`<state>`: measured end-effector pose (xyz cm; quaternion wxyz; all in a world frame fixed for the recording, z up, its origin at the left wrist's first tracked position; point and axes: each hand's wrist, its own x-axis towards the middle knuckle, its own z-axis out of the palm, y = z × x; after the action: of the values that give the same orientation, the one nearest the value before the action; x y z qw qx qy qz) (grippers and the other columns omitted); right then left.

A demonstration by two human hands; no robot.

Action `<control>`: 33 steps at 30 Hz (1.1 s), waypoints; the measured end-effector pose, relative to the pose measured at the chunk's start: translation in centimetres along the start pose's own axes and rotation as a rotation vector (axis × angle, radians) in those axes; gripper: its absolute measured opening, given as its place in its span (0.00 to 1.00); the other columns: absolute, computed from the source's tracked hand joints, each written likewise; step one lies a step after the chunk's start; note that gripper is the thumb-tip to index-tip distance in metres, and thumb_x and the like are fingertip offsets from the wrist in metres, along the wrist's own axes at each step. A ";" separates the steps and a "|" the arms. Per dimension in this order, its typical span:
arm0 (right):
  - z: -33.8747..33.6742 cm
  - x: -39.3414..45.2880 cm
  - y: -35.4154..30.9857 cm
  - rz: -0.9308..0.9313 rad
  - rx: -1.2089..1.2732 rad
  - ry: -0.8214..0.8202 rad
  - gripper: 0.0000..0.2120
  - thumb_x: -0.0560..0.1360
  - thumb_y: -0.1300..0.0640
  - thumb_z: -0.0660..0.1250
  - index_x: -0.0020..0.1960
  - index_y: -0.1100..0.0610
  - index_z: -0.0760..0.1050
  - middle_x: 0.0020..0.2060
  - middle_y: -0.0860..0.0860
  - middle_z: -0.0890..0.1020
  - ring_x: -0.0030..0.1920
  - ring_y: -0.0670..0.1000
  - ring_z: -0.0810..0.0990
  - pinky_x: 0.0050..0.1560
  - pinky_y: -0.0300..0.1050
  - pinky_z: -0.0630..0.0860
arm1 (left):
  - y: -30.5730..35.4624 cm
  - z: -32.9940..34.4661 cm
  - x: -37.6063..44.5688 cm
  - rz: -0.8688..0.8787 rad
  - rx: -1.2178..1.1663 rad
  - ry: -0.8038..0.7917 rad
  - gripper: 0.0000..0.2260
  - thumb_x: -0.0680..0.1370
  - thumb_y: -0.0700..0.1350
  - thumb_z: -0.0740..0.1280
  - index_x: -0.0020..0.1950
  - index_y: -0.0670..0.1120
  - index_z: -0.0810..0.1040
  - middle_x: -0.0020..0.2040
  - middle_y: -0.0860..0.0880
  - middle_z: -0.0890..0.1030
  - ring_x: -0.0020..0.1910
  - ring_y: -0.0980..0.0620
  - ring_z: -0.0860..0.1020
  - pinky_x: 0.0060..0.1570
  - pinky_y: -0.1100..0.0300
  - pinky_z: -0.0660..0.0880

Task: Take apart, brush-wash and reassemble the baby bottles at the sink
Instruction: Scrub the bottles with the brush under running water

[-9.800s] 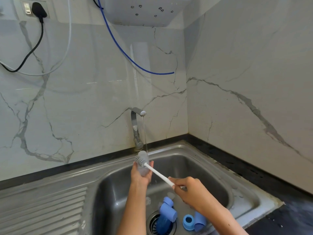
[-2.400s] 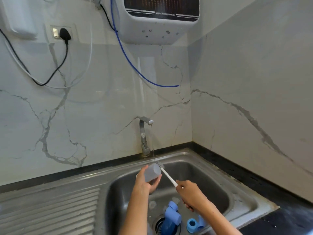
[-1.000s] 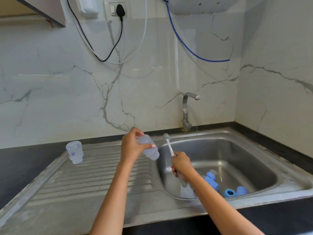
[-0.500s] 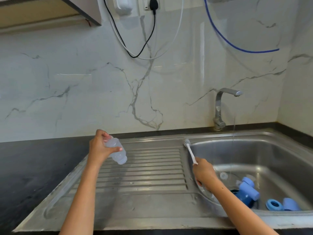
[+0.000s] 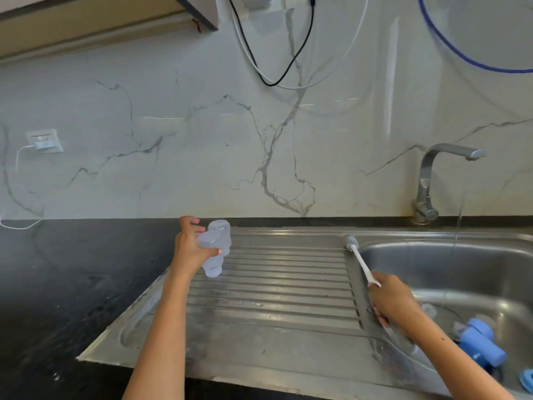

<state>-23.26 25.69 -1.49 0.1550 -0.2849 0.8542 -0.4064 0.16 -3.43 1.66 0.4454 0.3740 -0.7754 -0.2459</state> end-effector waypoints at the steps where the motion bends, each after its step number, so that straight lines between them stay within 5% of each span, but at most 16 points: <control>1: 0.0 -0.1 -0.1 -0.003 0.006 0.001 0.10 0.81 0.63 0.53 0.52 0.59 0.73 0.33 0.55 0.77 0.28 0.51 0.73 0.21 0.36 0.66 | -0.1 0.0 0.1 -0.010 -0.006 -0.002 0.37 0.62 0.36 0.79 0.64 0.41 0.62 0.54 0.45 0.75 0.51 0.46 0.76 0.48 0.56 0.74; 11: -0.2 -0.4 -0.3 0.024 0.069 -0.008 0.14 0.81 0.63 0.53 0.61 0.58 0.74 0.30 0.56 0.74 0.25 0.51 0.70 0.21 0.38 0.66 | -1.0 -0.2 -0.2 -0.037 -0.049 -0.017 0.33 0.64 0.36 0.79 0.65 0.41 0.68 0.52 0.51 0.77 0.51 0.49 0.76 0.48 0.60 0.71; 24: -0.4 -0.7 -0.4 -0.005 0.102 -0.015 0.11 0.81 0.64 0.54 0.53 0.56 0.74 0.28 0.56 0.72 0.25 0.53 0.68 0.26 0.44 0.67 | -1.0 -0.9 -0.4 -0.096 -0.053 -0.041 0.38 0.64 0.36 0.79 0.70 0.42 0.65 0.53 0.49 0.77 0.53 0.49 0.74 0.51 0.58 0.72; 33: -0.4 -0.3 0.0 0.010 0.102 -0.003 0.16 0.81 0.63 0.54 0.65 0.57 0.73 0.30 0.57 0.73 0.26 0.53 0.69 0.28 0.46 0.68 | -1.1 -1.0 -0.4 -0.112 -0.095 -0.006 0.37 0.63 0.43 0.81 0.68 0.45 0.68 0.53 0.49 0.77 0.53 0.49 0.75 0.50 0.58 0.72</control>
<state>-23.21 26.09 -1.25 0.1726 -0.2730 0.8336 -0.4481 1.55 -3.85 1.11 0.4458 0.3944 -0.7422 -0.3080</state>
